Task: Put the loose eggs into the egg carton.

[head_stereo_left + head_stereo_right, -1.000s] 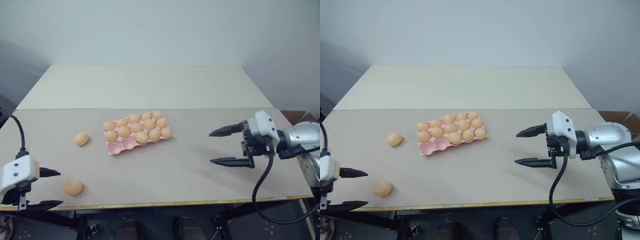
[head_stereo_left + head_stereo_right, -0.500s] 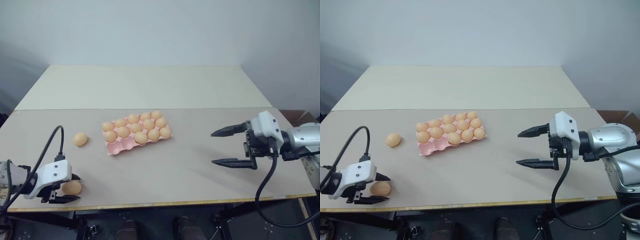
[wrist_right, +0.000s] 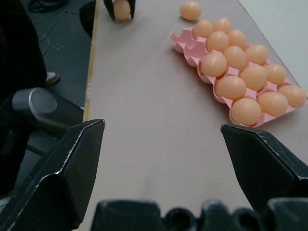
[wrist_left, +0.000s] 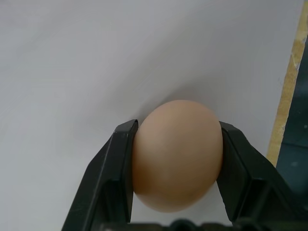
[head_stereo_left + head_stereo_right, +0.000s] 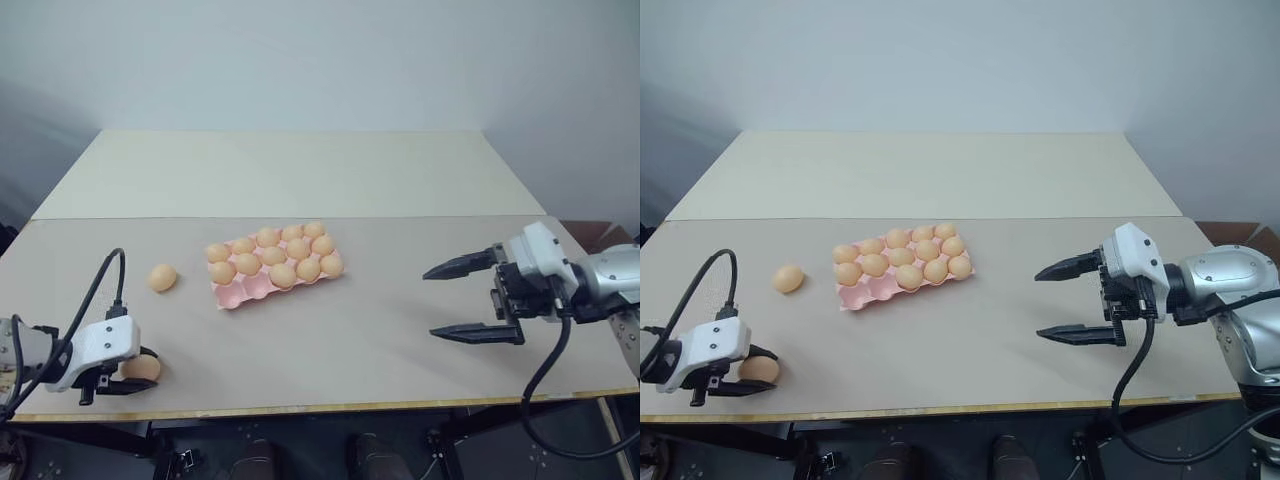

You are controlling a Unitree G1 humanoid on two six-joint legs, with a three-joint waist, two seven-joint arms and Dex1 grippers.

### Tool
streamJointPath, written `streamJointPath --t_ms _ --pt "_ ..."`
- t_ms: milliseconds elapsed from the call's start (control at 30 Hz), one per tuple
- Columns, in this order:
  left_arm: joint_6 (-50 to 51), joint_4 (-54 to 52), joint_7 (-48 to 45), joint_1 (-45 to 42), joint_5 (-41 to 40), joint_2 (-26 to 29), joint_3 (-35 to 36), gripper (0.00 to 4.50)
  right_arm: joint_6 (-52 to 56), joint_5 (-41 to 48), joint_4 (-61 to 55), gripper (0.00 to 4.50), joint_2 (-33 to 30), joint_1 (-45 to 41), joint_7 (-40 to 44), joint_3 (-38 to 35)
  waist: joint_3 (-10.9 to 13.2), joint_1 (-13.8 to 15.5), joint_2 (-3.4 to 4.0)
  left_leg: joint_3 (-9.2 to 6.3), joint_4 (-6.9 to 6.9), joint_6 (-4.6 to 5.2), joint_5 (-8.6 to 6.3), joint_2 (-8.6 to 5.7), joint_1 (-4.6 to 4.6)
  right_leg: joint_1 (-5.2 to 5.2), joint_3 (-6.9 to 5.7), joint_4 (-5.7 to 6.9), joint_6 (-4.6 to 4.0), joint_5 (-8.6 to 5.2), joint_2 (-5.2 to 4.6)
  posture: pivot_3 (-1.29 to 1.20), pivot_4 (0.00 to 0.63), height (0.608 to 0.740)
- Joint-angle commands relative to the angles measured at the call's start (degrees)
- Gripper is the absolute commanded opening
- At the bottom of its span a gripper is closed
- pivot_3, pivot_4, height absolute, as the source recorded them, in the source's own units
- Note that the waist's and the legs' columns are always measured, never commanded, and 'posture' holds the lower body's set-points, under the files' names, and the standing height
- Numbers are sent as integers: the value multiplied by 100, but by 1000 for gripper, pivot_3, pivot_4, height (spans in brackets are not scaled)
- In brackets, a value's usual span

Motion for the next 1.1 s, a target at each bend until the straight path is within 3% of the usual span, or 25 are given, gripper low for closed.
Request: streamJointPath --t_ms 33,200,367,533,833,1100 --pt "31 -123 -61 -182 -301 145 330 1988 -85 245 -31 4500 -25 -136 186 -192 0 2 0 0 0 0 0 0 0 0 0 0 0 0 0 0 150 740" --pt "998 -486 69 -855 -1448 -124 607 1988 -114 53 86 4500 208 -315 -341 -146 0 28 0 0 0 0 0 -1 0 1 0 2 0 0 0 0 150 740" --pt "1539 -525 430 -1663 -1903 -383 492 1988 124 -39 104 4500 514 -547 -1064 -77 0 32 -1 0 1 3 2 -2 0 2 2 4 19 11 5 0 150 740" --pt "1769 -336 1170 -2661 -1632 -946 -195 1988 125 -124 98 4500 605 -584 -1301 -7 -1 70 -2 -2 3 4 3 -5 4 12 6 9 36 22 10 0 150 740" --pt "1360 397 1325 -3597 -832 -1822 -1539 1988 108 -131 -7 4500 581 -503 -1426 -59 -2 86 -4 -5 6 5 4 -10 0 15 13 6 41 26 14 0 150 740" --pt "970 1314 1508 -4246 -391 -2398 -1873 1988 139 -72 -221 4500 559 -312 -1631 -190 -2 92 -5 -11 9 6 4 -10 -2 15 16 9 41 27 18 0 150 740"
